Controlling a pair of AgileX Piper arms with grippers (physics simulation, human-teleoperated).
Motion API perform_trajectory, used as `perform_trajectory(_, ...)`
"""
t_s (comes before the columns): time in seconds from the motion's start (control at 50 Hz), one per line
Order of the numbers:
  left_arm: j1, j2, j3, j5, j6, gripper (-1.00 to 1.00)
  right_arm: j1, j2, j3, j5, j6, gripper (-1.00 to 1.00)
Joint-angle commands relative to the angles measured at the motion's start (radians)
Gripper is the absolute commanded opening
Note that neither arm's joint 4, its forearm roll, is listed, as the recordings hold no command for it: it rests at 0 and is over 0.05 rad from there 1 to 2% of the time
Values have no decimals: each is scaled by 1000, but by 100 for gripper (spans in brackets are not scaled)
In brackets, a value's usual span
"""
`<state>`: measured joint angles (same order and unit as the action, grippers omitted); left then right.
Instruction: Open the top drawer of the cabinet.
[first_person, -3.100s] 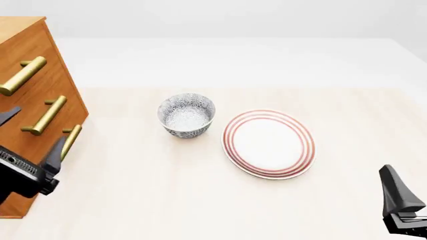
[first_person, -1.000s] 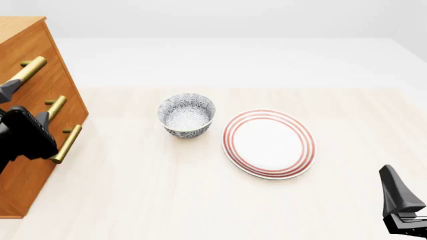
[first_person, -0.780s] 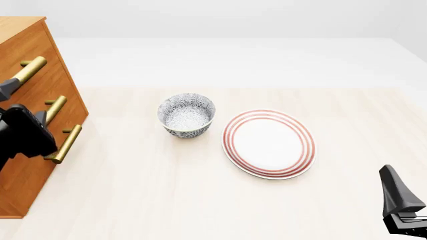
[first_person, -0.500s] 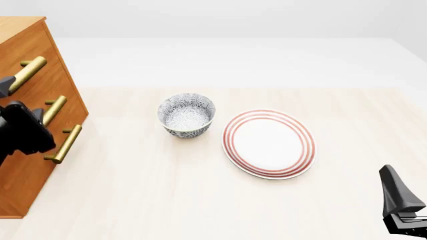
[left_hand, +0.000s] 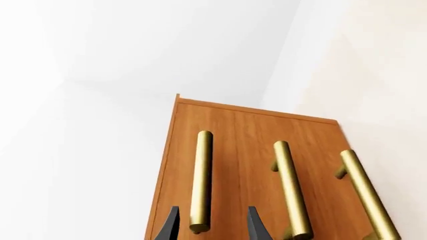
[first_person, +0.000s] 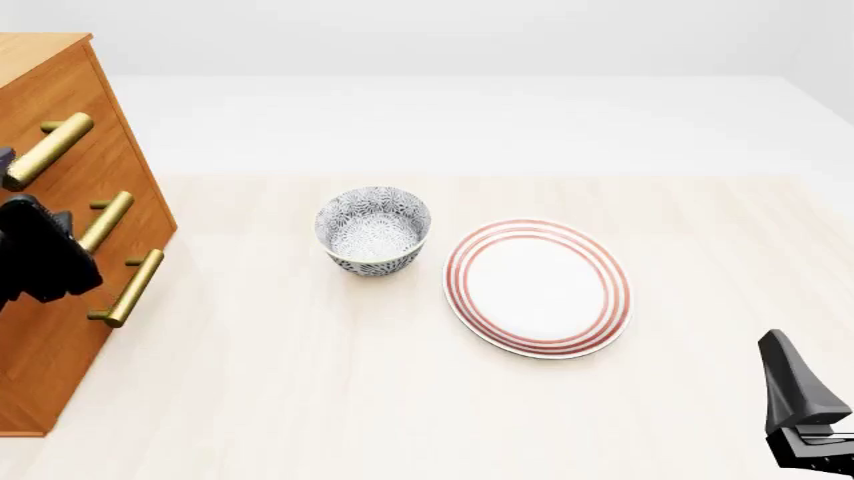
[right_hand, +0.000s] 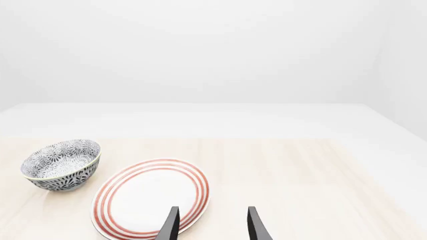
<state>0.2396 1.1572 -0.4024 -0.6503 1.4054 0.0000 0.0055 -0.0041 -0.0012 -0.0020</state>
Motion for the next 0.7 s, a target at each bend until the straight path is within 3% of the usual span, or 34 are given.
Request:
perform_trajectory(0.02, 38, 33, -15, -15, -8, 100, 0, -2, 0, 2, 1, 100)
perform_trajectory(0.64, 78, 61, -69, -10, 5, 100, 0, -2, 0, 2, 0, 100)
perform_trajectory(0.66, 76, 58, -69, -8, 5, -100, 0, -2, 0, 2, 0, 100)
perform_trajectory(0.7, 74, 55, -67, -5, 12, -100, 0, -2, 0, 2, 0, 100)
